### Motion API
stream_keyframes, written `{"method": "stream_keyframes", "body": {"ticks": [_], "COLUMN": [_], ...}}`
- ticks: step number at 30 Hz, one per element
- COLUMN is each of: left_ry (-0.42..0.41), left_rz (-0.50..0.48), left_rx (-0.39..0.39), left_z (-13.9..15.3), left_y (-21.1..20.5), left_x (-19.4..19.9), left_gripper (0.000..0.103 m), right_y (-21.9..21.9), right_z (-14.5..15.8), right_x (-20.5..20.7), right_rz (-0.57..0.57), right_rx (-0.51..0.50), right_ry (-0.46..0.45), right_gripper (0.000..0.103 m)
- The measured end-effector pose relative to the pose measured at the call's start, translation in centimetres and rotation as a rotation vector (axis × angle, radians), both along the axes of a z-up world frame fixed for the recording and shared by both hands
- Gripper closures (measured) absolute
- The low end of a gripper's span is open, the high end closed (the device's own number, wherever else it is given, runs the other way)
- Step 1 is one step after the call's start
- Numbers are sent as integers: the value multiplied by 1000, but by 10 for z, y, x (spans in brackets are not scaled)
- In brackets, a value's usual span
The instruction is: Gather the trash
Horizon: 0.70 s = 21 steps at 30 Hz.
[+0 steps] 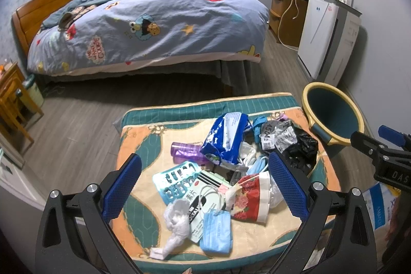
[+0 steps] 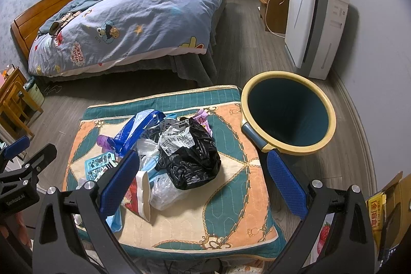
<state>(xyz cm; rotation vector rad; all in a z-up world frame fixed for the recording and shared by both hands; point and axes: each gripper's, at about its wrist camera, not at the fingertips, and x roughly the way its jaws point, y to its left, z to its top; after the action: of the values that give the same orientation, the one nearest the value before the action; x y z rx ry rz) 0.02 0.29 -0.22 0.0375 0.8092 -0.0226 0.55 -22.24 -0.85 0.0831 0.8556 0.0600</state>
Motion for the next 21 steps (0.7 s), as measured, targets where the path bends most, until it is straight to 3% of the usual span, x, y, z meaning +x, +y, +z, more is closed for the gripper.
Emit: {"method": "stream_keyframes", "body": {"ticks": [21], "left_ry": [3], "left_rz": [-1], "left_rx": [3], "left_z": [0], "left_y": [-1], "left_x": [0], "left_gripper": [5], "right_y": [-1], "right_z": [-1], "right_x": [0], "right_rz": [1], "right_rx": [4], "right_ry": [4], "right_gripper": [6]}}
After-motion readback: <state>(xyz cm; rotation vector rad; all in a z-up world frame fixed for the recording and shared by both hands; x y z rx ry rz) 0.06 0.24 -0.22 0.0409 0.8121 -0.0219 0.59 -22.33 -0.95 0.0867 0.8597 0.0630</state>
